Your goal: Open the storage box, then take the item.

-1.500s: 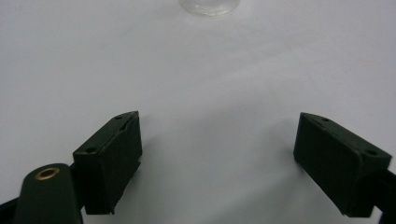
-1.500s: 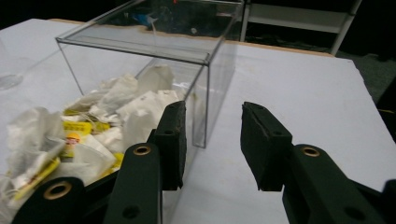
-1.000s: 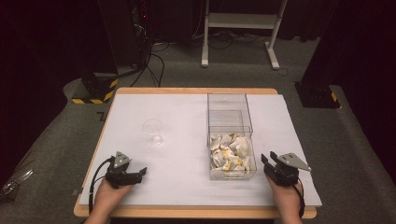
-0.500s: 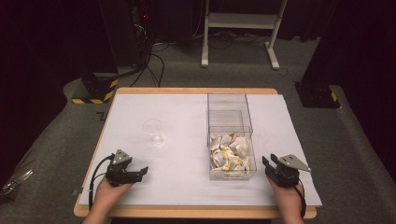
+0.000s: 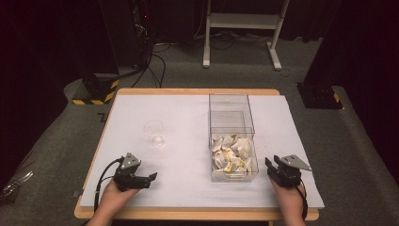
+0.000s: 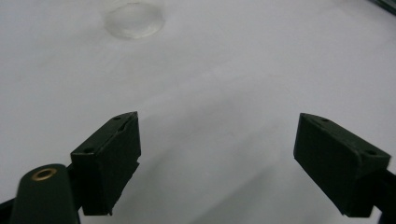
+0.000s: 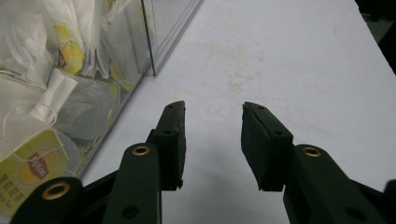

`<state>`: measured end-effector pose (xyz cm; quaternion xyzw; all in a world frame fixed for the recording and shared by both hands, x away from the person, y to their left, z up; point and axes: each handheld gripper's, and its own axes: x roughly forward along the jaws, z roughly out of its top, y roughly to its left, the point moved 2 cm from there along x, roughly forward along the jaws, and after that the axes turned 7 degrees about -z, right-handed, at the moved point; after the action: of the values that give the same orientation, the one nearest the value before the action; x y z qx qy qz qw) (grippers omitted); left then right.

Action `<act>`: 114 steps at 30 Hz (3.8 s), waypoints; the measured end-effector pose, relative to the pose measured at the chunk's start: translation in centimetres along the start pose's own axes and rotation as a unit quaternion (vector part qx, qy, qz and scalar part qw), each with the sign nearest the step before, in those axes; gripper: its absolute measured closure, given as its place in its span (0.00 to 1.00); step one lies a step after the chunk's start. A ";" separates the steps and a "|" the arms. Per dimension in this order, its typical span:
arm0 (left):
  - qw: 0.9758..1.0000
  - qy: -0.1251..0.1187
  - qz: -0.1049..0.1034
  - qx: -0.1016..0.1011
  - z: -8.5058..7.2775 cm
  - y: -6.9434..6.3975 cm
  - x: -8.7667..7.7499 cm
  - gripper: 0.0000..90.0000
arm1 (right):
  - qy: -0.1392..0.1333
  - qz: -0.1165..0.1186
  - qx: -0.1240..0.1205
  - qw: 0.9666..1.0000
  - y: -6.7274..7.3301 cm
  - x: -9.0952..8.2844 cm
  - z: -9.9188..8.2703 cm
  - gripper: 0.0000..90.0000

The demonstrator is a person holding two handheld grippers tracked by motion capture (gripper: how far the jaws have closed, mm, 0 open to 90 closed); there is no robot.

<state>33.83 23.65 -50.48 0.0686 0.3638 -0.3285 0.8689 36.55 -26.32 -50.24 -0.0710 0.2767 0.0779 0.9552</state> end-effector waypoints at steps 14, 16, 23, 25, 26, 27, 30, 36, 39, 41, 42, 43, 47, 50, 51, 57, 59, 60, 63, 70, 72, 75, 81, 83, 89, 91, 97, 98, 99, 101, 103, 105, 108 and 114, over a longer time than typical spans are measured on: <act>0.999 -0.029 -0.041 -0.002 2.5 -2.8 0.3 0.02 | 0.010 0.016 -0.029 0.999 0.7 0.5 -0.3 0.65; 0.998 -0.037 -0.044 -0.003 2.8 -2.9 0.4 0.02 | 0.012 0.018 -0.026 0.999 0.6 0.6 -0.4 0.64; 0.998 -0.047 -0.049 -0.004 3.8 -3.4 0.3 0.03 | 0.014 0.019 -0.029 0.999 0.6 0.6 -0.3 0.61; 0.998 -0.048 -0.047 -0.002 4.2 -3.6 0.2 0.03 | 0.014 0.016 -0.037 0.999 0.7 0.7 -0.2 0.59; 0.998 -0.052 -0.047 -0.001 4.4 -3.8 0.1 0.03 | 0.016 0.016 -0.038 0.999 0.8 0.7 -0.2 0.58; 0.997 -0.054 -0.048 0.001 4.6 -3.8 0.1 0.03 | 0.018 0.016 -0.041 0.999 0.9 0.8 -0.2 0.58; 0.997 -0.057 -0.049 0.003 5.0 -4.1 0.1 0.04 | 0.020 0.016 -0.045 0.999 1.0 0.8 -0.2 0.57; 0.997 -0.060 -0.054 0.014 5.6 -4.7 -0.1 0.06 | 0.024 0.013 -0.045 0.999 0.9 0.7 -0.3 0.56; 0.996 -0.062 -0.060 0.017 5.9 -4.8 0.0 0.07 | 0.024 0.009 -0.046 0.999 0.8 0.6 -0.3 0.56; 0.996 -0.060 -0.065 0.020 6.2 -5.0 0.2 0.07 | 0.020 0.006 -0.043 0.999 0.7 0.3 -0.2 0.56; 0.996 -0.060 -0.065 0.024 6.4 -5.1 0.2 0.07 | 0.018 0.005 -0.040 0.999 0.6 0.2 -0.2 0.56; 0.995 -0.063 -0.068 0.027 6.6 -5.2 0.2 0.07 | 0.016 0.005 -0.043 0.999 0.5 0.2 -0.2 0.56; 0.993 -0.079 -0.085 0.026 7.4 -5.4 0.3 0.09 | 0.020 0.006 -0.045 0.999 0.6 0.2 -0.3 0.56; 0.992 -0.079 -0.094 0.032 7.9 -5.9 0.6 0.10 | 0.017 0.001 -0.042 0.999 0.6 0.2 -0.1 0.56; 0.992 -0.079 -0.097 0.034 8.1 -6.0 0.7 0.10 | 0.018 0.000 -0.043 0.999 0.6 0.2 -0.1 0.56; 0.989 -0.087 -0.115 0.044 9.2 -7.2 1.1 0.12 | 0.023 -0.004 -0.041 0.999 0.3 0.3 -0.2 0.57; 0.987 -0.094 -0.119 0.048 9.5 -7.8 1.2 0.13 | 0.026 -0.006 -0.042 0.999 0.3 0.2 -0.2 0.57; 0.987 -0.095 -0.121 0.048 9.6 -7.9 1.2 0.13 | 0.025 -0.008 -0.042 0.999 0.3 0.2 -0.2 0.57; 0.986 -0.100 -0.127 0.049 9.9 -8.5 1.5 0.14 | 0.026 -0.006 -0.043 0.999 0.3 0.2 -0.2 0.57; 0.984 -0.103 -0.131 0.062 10.7 -10.1 1.7 0.14 | 0.031 0.000 -0.038 0.999 0.2 0.5 -0.2 0.56; 0.984 -0.104 -0.132 0.064 11.0 -10.5 1.7 0.14 | 0.037 0.005 -0.035 0.999 0.2 0.6 -0.3 0.56; 0.983 -0.107 -0.134 0.067 11.4 -10.9 1.8 0.14 | 0.039 0.010 -0.033 0.999 0.1 0.8 -0.4 0.55; 0.982 -0.107 -0.140 0.071 11.9 -11.4 2.3 0.15 | 0.043 0.009 -0.036 0.998 0.1 1.0 -0.4 0.55; 0.982 -0.106 -0.142 0.073 12.0 -11.6 2.5 0.16 | 0.042 0.009 -0.035 0.998 0.1 0.9 -0.5 0.55; 0.980 -0.103 -0.146 0.083 12.4 -12.1 2.7 0.16 | 0.043 0.010 -0.034 0.998 0.0 1.0 -0.5 0.55; 0.980 -0.106 -0.147 0.081 12.6 -12.3 2.9 0.16 | 0.043 0.010 -0.032 0.998 0.0 1.0 -0.5 0.55; 0.979 -0.109 -0.151 0.084 13.1 -12.8 3.1 0.16 | 0.046 0.010 -0.027 0.998 0.0 1.0 -0.5 0.55; 0.979 -0.110 -0.153 0.084 13.2 -12.9 3.1 0.17 | 0.047 0.010 -0.027 0.998 0.0 1.0 -0.5 0.55; 0.978 -0.110 -0.155 0.084 13.3 -12.9 3.2 0.17 | 0.045 0.010 -0.033 0.998 0.0 1.1 -0.5 0.55; 0.978 -0.109 -0.157 0.085 13.5 -13.1 3.5 0.17 | 0.050 0.010 -0.033 0.998 0.1 1.1 -0.5 0.56; 0.977 -0.110 -0.159 0.086 13.6 -13.3 3.6 0.17 | 0.049 0.010 -0.033 0.998 0.1 1.1 -0.6 0.56; 0.977 -0.108 -0.161 0.089 13.8 -13.6 3.8 0.17 | 0.047 0.011 -0.029 0.998 0.0 1.1 -0.6 0.56; 0.976 -0.105 -0.163 0.096 14.0 -14.0 4.2 0.18 | 0.048 0.012 -0.031 0.998 0.0 1.1 -0.6 0.56; 0.976 -0.100 -0.164 0.099 14.5 -14.8 5.0 0.23 | 0.049 0.012 -0.033 0.998 0.0 1.1 -0.6 0.56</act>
<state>35.79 4.33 -41.56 0.0606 0.2474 -0.5065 0.8237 37.18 -26.27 -51.31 -0.1027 0.3209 0.0948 0.9367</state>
